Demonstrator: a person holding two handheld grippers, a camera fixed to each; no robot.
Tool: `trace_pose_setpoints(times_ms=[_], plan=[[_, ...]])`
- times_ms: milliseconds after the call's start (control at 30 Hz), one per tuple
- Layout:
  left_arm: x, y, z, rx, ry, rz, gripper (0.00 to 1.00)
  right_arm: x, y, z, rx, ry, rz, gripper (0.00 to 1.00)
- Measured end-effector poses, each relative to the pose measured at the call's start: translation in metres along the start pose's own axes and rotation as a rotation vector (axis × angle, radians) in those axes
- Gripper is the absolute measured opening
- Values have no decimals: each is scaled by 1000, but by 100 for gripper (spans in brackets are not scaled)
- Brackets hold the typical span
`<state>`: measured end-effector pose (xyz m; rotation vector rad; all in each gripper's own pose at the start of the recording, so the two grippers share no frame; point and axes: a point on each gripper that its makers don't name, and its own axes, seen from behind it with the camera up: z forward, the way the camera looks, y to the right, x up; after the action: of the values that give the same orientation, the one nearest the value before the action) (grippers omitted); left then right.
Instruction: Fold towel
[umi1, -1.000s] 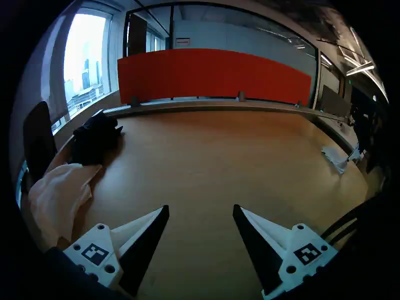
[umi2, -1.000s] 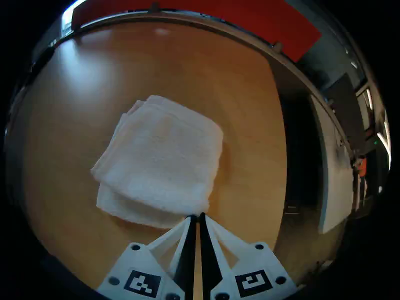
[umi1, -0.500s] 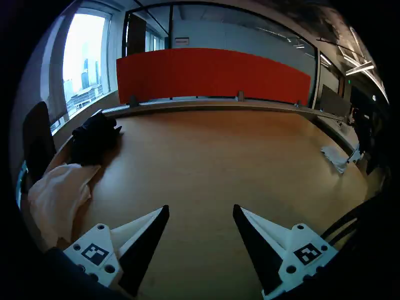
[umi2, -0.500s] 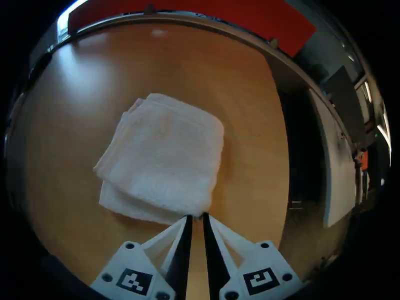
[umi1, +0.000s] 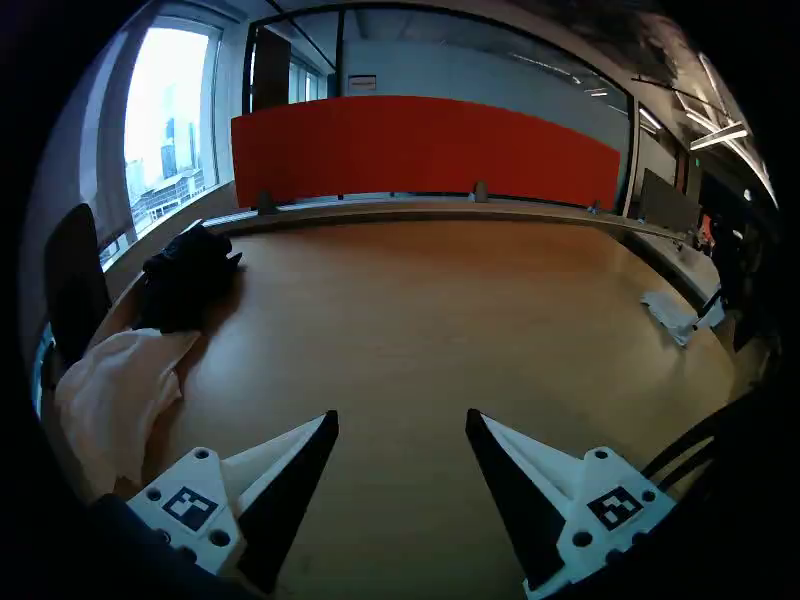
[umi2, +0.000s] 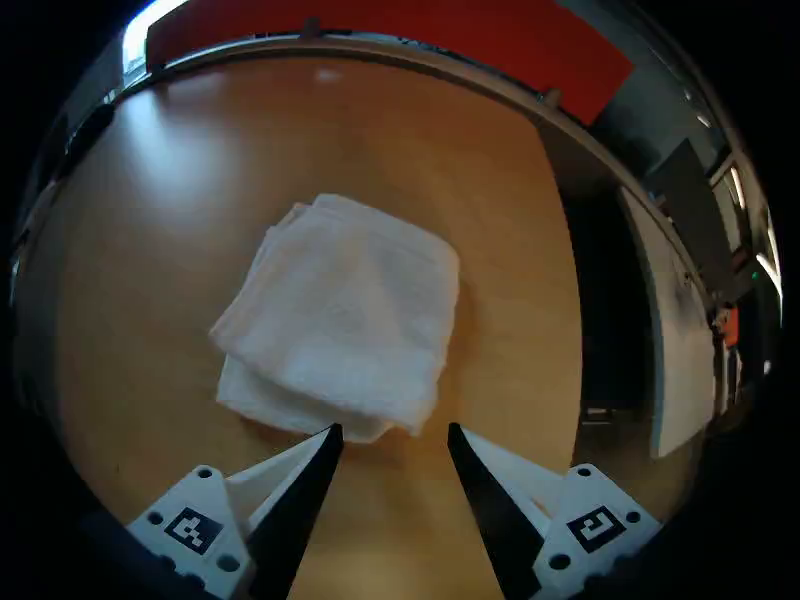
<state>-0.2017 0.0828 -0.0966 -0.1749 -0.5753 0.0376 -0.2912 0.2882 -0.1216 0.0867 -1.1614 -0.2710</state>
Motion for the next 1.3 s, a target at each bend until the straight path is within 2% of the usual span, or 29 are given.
trace_pose_setpoints(times_ms=[300, 967, 1100, 1300], plan=[[1, 1, 0, -3, 5, -4, 95, 16, -19, -2, 34, 58, 18, 81], [1, -3, -3, 3, 9, -11, 94, 56, -96, 1, 154, 141, -35, 81], [1, -4, -3, 5, 11, -12, 94, 57, -104, 6, 156, 133, -52, 75], [0, -6, -4, 8, 9, -13, 95, 56, -104, 11, 139, 126, -59, 57]])
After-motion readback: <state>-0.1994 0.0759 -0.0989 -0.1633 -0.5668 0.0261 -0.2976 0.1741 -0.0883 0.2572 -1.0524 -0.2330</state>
